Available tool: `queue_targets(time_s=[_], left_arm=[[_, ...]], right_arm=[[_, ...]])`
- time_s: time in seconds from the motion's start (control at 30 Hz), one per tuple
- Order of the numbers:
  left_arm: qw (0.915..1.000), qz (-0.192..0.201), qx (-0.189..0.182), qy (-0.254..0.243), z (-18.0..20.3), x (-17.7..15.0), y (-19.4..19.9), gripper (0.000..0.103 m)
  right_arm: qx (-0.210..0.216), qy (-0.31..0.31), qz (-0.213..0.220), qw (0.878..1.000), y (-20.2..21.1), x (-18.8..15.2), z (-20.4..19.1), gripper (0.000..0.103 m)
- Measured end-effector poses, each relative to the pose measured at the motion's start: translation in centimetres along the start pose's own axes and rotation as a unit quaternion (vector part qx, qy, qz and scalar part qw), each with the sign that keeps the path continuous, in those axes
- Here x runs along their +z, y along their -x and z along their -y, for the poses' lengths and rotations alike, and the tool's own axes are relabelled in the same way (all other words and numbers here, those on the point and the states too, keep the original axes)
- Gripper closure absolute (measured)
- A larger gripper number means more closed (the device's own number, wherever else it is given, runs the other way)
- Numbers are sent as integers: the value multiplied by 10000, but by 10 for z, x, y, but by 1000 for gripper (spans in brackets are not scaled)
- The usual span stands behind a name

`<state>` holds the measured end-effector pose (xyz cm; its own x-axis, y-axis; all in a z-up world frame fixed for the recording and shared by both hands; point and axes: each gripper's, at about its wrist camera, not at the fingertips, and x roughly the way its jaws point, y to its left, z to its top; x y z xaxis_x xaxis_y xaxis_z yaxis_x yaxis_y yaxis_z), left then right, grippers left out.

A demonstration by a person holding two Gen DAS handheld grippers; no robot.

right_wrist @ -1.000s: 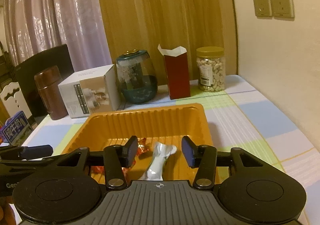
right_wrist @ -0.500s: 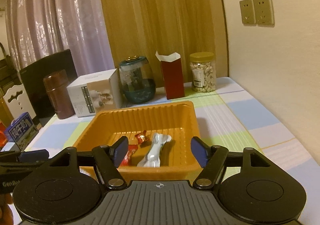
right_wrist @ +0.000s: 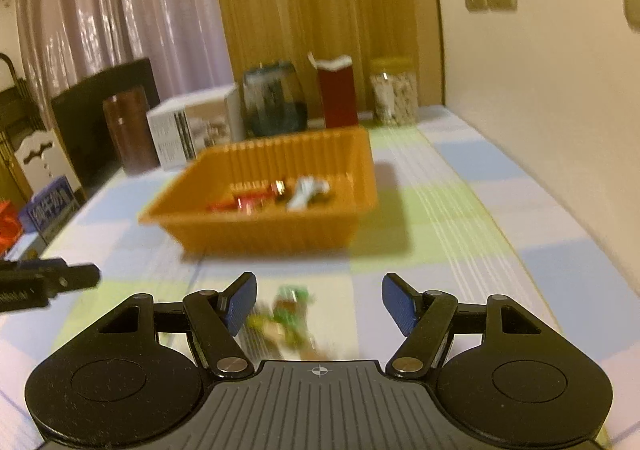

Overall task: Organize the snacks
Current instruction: 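Withdraw both open grippers from the tray back toward the remaining snacks, then close the left gripper on the brown-red candy while the right grasps a small yellow candy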

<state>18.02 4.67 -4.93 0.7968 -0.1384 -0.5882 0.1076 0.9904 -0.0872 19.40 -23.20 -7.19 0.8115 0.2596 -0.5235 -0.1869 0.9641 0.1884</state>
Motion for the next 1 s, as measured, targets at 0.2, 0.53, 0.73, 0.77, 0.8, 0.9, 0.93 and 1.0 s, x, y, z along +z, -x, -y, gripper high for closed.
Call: queue_targets(time_s=[0.2, 0.53, 0.73, 0.77, 0.8, 0.9, 0.93, 1.0], left_arm=[[9998, -178, 62, -38, -1, -25, 8, 38], [9995, -309, 75, -64, -2, -32, -2, 38], [9993, -371, 41, -73, -1, -34, -9, 38], [9993, -375, 42, -69, -1, -34, -10, 38], [9992, -385, 43, -62, -1, -34, -11, 38], [9992, -402, 46, -40, -2, -35, -14, 38], [9991, -418, 52, -36, -2, -35, -15, 38], [9991, -425, 40, -25, -1, -35, -17, 38]], right_arm=[[10, 160, -336, 9993, 0, -29, 0, 35], [76, 305, -665, 9973, -25, -38, -3, 62], [58, 332, -715, 9969, -36, -37, -3, 69], [55, 331, -715, 9969, -37, -37, -3, 70], [59, 327, -723, 9968, -39, -36, -3, 71], [58, 347, -778, 9963, -44, -36, -5, 77], [51, 378, -776, 9963, -44, -36, -6, 80], [49, 425, -793, 9959, -44, -35, -9, 82]])
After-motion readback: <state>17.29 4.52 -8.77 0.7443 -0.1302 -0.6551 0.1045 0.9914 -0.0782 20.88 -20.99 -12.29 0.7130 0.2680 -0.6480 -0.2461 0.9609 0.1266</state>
